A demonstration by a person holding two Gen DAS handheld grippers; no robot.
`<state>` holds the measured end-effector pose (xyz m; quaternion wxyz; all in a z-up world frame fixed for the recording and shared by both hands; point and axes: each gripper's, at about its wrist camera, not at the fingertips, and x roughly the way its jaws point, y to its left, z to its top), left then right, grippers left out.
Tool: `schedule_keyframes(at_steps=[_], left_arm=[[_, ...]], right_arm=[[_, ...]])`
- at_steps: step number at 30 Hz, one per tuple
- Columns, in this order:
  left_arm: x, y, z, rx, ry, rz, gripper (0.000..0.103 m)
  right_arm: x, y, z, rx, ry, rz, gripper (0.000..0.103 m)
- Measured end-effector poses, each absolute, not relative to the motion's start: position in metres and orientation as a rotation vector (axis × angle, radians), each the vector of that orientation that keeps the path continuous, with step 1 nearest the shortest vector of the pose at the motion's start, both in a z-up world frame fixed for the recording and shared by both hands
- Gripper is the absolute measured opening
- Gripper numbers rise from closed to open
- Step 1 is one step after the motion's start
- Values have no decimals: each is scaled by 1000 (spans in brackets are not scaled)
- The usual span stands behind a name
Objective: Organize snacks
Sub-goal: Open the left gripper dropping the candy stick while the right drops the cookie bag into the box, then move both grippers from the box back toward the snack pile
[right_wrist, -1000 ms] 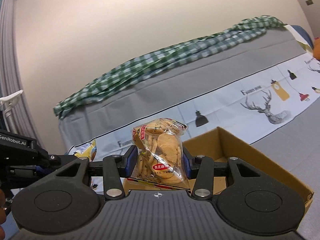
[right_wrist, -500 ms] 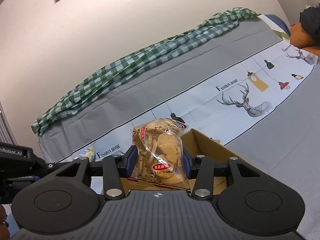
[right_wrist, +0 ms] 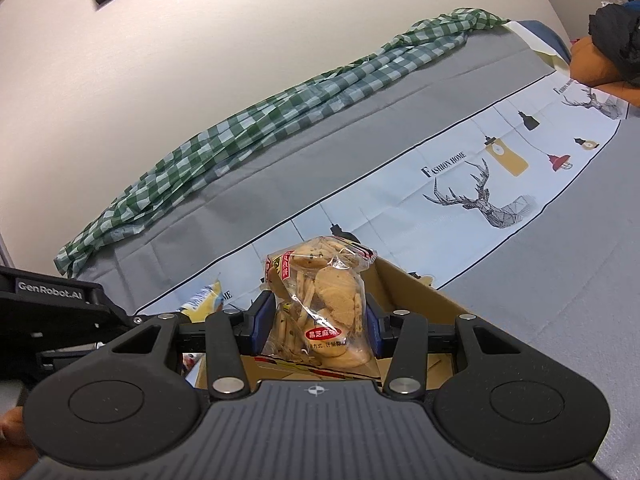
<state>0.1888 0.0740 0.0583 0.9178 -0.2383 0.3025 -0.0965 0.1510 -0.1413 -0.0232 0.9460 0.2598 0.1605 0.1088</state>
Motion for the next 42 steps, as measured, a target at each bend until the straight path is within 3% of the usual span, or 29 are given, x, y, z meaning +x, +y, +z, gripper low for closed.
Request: schedule_keyframes(at_steps=[5, 9, 10, 14, 28, 31, 34, 38, 39, 42], left_arm=[[194, 71, 56, -491, 624, -199, 14], [190, 78, 54, -494, 624, -157, 45], [187, 82, 53, -499, 620, -147, 45], [168, 98, 47, -515, 611, -107, 45], [58, 178, -13, -628, 567, 41, 45], [46, 186, -40, -638, 589, 62, 54], [33, 185, -80, -648, 681, 52, 55], [35, 188, -93, -658, 742, 74, 52], [34, 189, -91, -644, 721, 71, 44], [33, 190, -81, -567, 664, 100, 34]], right_arm=[[152, -143, -25, 537, 332, 216, 48], [157, -144, -29, 545, 371, 220, 56], [158, -144, -30, 545, 378, 217, 62], [158, -142, -31, 535, 391, 222, 69], [143, -118, -30, 396, 416, 265, 66], [135, -115, -30, 379, 418, 281, 66], [126, -112, -31, 361, 424, 308, 65], [115, -109, -33, 342, 434, 299, 56], [113, -108, -33, 337, 431, 292, 54], [107, -106, -34, 328, 429, 284, 39]])
